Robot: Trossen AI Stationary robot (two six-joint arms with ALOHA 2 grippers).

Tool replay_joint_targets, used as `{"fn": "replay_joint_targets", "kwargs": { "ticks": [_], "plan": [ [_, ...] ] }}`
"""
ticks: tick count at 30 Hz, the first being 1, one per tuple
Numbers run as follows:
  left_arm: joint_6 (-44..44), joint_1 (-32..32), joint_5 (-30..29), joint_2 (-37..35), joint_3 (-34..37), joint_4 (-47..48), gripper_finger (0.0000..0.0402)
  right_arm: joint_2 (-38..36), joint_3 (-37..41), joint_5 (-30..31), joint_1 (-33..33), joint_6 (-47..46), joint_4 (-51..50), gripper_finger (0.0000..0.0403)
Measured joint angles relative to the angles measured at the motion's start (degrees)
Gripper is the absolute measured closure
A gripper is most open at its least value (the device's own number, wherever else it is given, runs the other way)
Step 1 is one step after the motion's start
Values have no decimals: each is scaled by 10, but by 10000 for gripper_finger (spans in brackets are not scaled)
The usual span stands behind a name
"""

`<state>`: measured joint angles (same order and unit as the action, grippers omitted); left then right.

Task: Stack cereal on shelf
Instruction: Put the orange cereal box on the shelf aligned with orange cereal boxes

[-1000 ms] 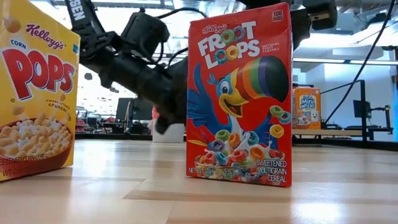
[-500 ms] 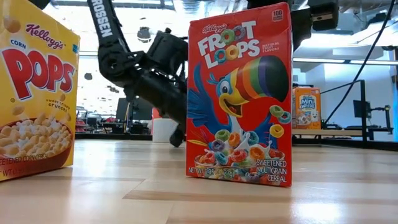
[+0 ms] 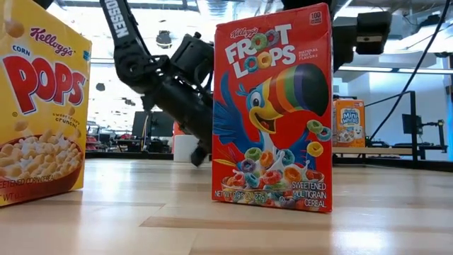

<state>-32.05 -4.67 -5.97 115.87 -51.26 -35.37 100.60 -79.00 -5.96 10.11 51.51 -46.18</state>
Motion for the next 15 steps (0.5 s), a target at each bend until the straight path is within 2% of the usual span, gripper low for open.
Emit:
{"fn": "replay_joint_targets", "kwargs": {
  "ticks": [6,15],
  "plan": [
    [37,0,-26,-56,1,130,402,0,0,0,-8,27,8,137],
    [33,2,-37,-63,1,157,402,8,11,0,-9,45,47,113]
  ]
}}
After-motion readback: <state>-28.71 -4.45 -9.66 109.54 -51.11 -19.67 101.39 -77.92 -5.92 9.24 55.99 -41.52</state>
